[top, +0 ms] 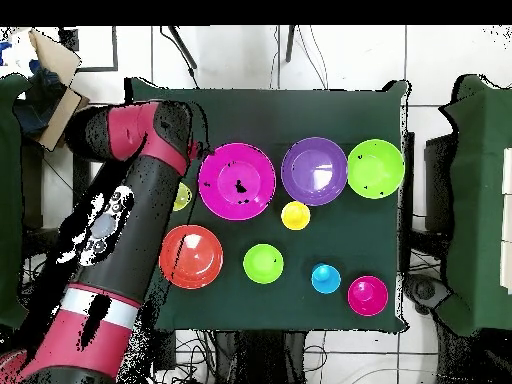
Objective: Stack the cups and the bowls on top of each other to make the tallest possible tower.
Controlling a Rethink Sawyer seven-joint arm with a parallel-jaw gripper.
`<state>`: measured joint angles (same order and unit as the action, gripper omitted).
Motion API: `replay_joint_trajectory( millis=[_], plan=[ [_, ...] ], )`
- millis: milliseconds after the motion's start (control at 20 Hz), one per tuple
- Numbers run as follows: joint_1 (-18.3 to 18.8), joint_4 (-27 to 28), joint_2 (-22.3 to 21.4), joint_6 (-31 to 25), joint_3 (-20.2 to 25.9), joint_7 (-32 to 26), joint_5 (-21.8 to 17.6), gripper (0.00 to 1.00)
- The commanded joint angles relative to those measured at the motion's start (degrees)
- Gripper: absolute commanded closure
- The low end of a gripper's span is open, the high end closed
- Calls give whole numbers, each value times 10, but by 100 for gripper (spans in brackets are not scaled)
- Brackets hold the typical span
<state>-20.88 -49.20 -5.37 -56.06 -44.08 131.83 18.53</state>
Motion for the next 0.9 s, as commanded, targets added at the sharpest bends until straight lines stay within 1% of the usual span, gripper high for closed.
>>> replay_joint_trajectory(
  millis=[50, 400, 500, 700, 900],
  plan=[
    [-3, -46, 52, 45, 9, 149, -34, 0],
    [1, -39, 63, 80, 8, 153, -22, 0],
    [4, -36, 64, 87, 13, 150, -17, 0],
    [14, -44, 60, 120, 40, 137, -5, 0],
    [17, -33, 68, 130, 43, 135, 1, 0]
  ],
)
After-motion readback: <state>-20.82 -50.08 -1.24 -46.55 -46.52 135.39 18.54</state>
